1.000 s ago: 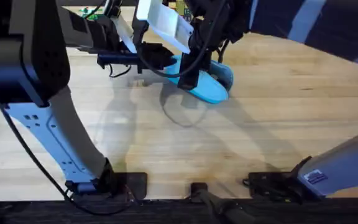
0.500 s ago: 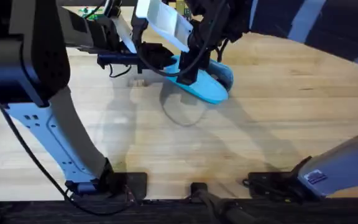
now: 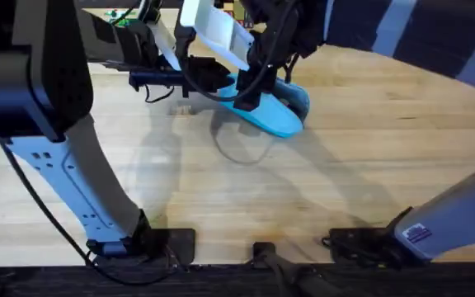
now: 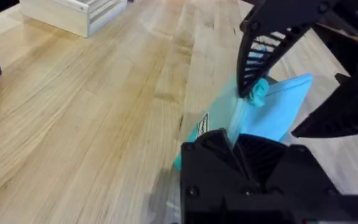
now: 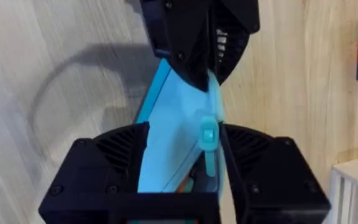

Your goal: Unzip the bag, pick up the pens from the table one at a time and place them inside, then zip the bag closed.

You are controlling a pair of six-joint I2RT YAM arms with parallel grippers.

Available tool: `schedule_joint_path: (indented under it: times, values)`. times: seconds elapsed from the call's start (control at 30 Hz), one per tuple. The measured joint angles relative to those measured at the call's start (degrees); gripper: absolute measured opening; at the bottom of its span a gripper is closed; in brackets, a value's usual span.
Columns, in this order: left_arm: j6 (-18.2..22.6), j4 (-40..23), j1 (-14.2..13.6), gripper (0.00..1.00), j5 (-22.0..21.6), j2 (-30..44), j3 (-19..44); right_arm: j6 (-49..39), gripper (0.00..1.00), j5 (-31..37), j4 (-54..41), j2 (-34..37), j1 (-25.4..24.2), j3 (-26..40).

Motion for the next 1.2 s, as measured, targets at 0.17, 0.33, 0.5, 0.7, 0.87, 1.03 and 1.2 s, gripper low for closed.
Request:
schedule_joint_path:
  times: [0.17, 0.33, 0.5, 0.7, 0.87, 1.03, 1.2]
  values:
    - [0.0, 0.0, 0.0, 0.042, 0.0, 0.0, 0.0, 0.0, 0.565, 0.0, 0.5, 0.0, -0.1, 0.0]
    - [0.0, 0.0, 0.0, 0.042, 0.0, 0.0, 0.0, 0.0, 0.451, 0.0, 2.7, 0.0, -0.4, 0.0]
    - [0.0, -0.2, 0.0, 0.042, 0.0, 0.0, 0.0, 0.1, 0.178, 0.0, 3.2, 0.0, -0.9, 0.0]
    - [0.0, -0.2, 0.0, 0.042, 0.0, 0.0, 0.0, 0.0, 0.101, 0.0, 3.3, 0.0, -1.0, 0.0]
    - [0.0, -0.2, 0.0, 0.042, 0.0, 0.0, 0.0, 0.2, 0.041, 0.0, 3.3, 0.0, -1.3, 0.1]
    - [0.0, -0.2, 0.0, 0.042, 0.0, 0.0, 0.0, 0.2, 0.031, 0.0, 3.2, 0.0, -1.3, 0.1]
    - [0.0, -0.2, 0.0, 0.042, 0.0, 0.0, 0.0, 0.3, 0.031, 0.9, 3.3, 0.0, -1.3, 0.1]
